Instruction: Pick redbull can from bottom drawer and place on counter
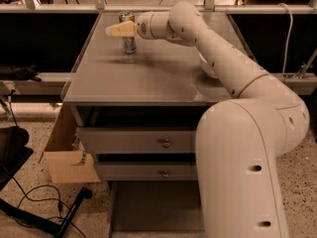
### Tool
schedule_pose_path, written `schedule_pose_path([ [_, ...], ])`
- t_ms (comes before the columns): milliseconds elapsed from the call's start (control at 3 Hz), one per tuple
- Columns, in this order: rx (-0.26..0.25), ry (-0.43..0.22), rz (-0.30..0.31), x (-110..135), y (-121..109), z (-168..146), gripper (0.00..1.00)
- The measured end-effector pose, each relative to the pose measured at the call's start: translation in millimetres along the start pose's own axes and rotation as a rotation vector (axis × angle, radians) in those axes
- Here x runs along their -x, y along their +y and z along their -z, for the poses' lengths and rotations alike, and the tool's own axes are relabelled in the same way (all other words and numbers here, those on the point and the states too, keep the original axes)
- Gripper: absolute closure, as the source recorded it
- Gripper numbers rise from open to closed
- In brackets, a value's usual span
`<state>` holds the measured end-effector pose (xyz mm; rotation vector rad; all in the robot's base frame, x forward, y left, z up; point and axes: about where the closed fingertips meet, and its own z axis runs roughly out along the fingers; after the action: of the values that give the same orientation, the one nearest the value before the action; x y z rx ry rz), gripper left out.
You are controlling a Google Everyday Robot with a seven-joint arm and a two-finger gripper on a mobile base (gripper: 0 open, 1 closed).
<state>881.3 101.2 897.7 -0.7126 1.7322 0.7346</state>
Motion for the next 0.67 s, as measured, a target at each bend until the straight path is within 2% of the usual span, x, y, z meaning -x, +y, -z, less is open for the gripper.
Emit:
schedule_pose_path([
  [333, 0.000, 0.000, 0.000, 0.0, 0.0, 0.0, 0.00],
  [667, -0.010, 0.016, 0.036, 17.1, 7.4, 8.1, 0.00],
])
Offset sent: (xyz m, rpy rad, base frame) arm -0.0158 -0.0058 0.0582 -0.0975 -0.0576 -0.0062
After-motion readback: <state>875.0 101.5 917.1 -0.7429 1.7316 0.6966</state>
